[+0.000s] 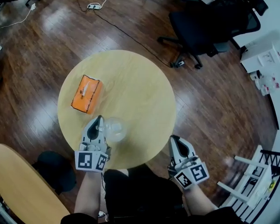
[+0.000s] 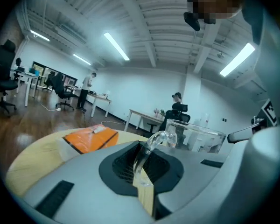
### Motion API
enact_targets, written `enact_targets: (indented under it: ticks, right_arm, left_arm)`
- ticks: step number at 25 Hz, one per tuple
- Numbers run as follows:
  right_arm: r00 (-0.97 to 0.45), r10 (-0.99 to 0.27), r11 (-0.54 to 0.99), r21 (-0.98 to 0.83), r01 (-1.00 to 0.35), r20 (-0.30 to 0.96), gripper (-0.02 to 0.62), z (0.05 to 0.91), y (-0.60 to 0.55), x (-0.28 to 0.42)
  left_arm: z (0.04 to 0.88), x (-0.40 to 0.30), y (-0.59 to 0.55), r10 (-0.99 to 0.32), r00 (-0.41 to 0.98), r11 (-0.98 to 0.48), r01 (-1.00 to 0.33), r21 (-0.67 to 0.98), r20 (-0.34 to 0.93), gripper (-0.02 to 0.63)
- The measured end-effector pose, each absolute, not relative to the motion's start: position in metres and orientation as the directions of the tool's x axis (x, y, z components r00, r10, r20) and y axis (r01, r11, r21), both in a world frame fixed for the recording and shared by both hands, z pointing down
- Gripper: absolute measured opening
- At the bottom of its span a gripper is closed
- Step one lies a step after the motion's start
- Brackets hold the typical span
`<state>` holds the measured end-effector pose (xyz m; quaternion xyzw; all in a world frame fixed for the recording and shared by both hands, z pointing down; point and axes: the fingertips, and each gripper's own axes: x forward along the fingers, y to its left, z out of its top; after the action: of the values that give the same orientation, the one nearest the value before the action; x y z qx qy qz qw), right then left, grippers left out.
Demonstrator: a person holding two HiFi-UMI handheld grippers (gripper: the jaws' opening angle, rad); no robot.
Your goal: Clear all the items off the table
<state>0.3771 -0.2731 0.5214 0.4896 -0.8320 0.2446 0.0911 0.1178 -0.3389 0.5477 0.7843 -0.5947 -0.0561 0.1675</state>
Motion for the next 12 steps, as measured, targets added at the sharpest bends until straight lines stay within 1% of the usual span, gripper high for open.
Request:
enact_targets:
  ticks: [6,9,12]
  right_arm:
    - [-0.657,-0.700,0.584,-0.305,-0.752,0.279,0.003,0.479,-0.272,0.295]
    - [-0.746,-0.636,0.689,-0.293,-0.664,0.197,0.003,0.456,-0.266,0.242]
    - [-0.815,-0.563,0.759,-0.304,-0.575,0.136,0.003,0.436,-0.240,0.185]
  left_arm:
    - [0.491,0.031,-0.270,-0.993,0.111,-0.092,-0.943,0.321,0.041,0.007]
    - [0.463,-0.018,-0.213,-1.000,-0.001,0.005,-0.957,0.291,0.013,0.007]
    - [0.438,-0.066,-0.138,-0.993,-0.114,0.108,-0.958,0.265,-0.006,0.007]
